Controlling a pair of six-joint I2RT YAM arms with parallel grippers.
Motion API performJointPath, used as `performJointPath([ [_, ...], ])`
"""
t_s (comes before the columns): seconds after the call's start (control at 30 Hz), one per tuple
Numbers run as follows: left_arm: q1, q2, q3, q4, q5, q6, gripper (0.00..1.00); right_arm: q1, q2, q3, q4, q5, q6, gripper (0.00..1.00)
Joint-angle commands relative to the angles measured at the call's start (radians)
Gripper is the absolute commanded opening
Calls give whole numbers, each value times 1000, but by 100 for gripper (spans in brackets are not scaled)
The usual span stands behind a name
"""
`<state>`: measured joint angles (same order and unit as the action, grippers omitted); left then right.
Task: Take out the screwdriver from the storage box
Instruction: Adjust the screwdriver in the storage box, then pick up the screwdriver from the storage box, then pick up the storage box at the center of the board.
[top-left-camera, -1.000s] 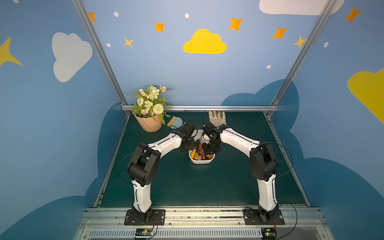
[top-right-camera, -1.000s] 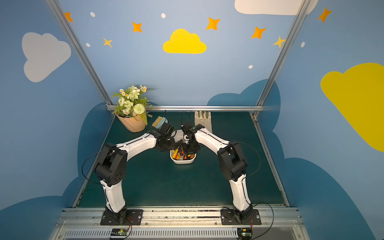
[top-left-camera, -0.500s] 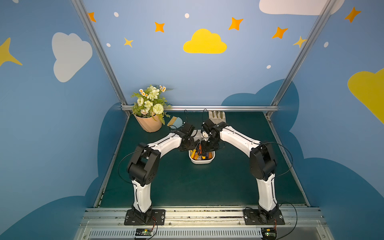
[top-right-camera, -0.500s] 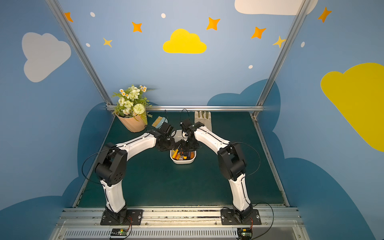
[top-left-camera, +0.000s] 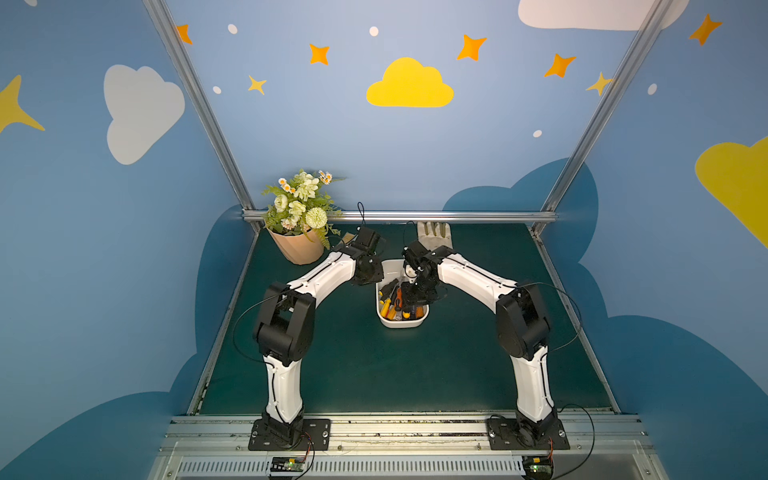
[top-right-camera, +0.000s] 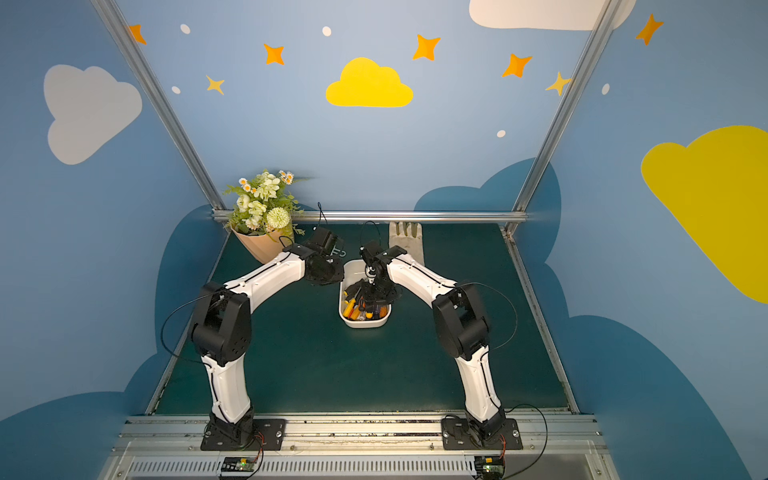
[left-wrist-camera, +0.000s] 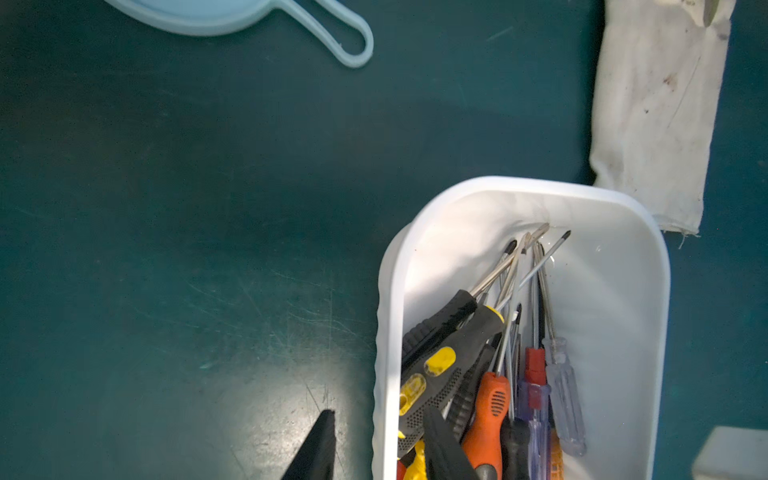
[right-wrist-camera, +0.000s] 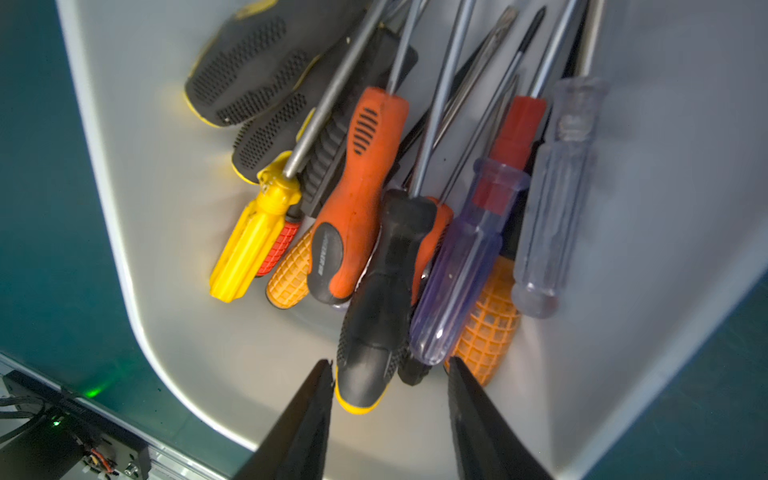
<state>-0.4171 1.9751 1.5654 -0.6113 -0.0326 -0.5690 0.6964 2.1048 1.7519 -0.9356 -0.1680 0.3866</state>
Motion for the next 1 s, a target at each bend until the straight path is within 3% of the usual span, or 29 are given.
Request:
performJointPath([
  [0.0,-3,61,35,-45,75,29,39,12,24,-8,7,-10,28,45],
  [0.27,-3,139,85,-74,95,46,39,23,43,-3,3,-15,39,45],
  [0.4,-2,158,100,-79,56,53,32,27,58,6,-18,-1,43,44],
  [0.6,5,183,125,-79,54,48,2,32,92,35,-49,9,45,40],
  [0.8,5,154,93,-71,34,20,2,45,119,61,-74,9,43,33],
  [0.97,14,89,35,-39,13,-4,2,57,144,81,-98,14,41,34],
])
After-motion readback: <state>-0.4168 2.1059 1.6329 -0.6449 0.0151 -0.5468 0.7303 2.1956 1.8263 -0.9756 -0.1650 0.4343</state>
